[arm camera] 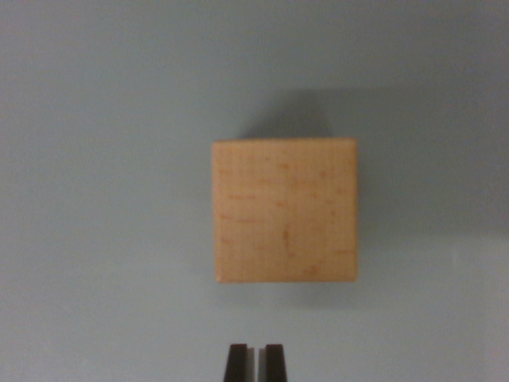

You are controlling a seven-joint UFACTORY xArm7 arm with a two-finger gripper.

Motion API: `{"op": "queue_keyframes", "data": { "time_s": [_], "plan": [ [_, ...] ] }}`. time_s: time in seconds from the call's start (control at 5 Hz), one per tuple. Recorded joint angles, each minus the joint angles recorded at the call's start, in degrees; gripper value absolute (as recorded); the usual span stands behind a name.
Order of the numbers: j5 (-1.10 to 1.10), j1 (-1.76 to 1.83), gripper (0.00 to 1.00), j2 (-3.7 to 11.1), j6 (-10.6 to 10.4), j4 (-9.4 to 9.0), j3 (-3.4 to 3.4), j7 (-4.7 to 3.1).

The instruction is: Push wooden cube

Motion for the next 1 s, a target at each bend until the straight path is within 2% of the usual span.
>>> {"op": "queue_keyframes", "data": {
  "time_s": [0.2, 0.4, 0.6, 0.8, 1.0],
  "plan": [
    [0.00, 0.00, 0.00, 0.00, 0.00, 0.00, 0.00, 0.00],
    [0.10, -0.19, 0.00, 0.55, -1.59, -1.02, -0.16, -0.45],
    [0.10, -0.19, 0.00, 0.55, -1.59, -1.02, -0.16, -0.45],
    [0.19, -0.36, 0.00, 1.01, -2.93, -1.87, -0.30, -0.83],
    [0.19, -0.36, 0.00, 1.01, -2.93, -1.87, -0.30, -0.83]
  ]
}}
